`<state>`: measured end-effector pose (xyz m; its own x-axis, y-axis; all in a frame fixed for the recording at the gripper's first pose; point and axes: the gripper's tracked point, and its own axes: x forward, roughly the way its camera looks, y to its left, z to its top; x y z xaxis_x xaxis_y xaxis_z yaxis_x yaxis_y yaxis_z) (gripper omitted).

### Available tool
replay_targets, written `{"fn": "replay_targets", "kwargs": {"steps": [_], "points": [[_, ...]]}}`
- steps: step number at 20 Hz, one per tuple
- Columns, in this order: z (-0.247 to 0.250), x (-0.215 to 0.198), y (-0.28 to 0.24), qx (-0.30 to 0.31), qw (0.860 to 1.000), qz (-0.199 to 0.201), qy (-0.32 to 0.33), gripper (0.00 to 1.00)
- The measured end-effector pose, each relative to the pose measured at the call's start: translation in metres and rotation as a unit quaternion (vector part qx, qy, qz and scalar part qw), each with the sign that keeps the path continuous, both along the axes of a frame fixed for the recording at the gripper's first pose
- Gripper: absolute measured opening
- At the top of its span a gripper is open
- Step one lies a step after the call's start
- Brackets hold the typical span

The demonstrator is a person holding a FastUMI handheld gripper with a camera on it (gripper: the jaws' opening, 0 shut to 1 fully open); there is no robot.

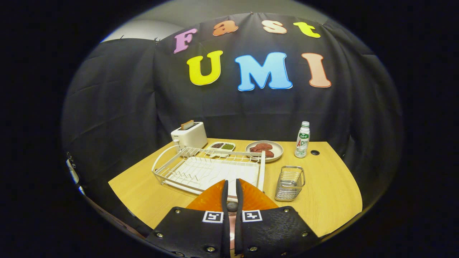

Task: Take the plate from the dish rack, then take the spoon from the basket and place it into the plate.

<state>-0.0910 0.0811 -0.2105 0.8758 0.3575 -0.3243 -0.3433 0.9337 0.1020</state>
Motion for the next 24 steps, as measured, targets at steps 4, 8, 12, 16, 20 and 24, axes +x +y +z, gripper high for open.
{"fn": "replay_targets", "kwargs": {"steps": [4, 8, 12, 16, 20, 24], "points": [[-0.029, 0.000, 0.032, -0.013, 0.999, 0.037, 0.030, 0.05], [-0.039, 0.005, 0.055, -0.015, 0.998, 0.057, 0.035, 0.05], [-0.054, 0.005, 0.065, -0.016, 0.997, 0.068, 0.043, 0.05], [-0.060, 0.005, 0.059, -0.011, 0.997, 0.062, 0.045, 0.11], [-0.031, 0.009, 0.031, -0.016, 0.999, 0.028, 0.014, 0.17], [0.021, 0.018, -0.009, -0.012, 0.998, -0.032, -0.048, 0.18]]}}
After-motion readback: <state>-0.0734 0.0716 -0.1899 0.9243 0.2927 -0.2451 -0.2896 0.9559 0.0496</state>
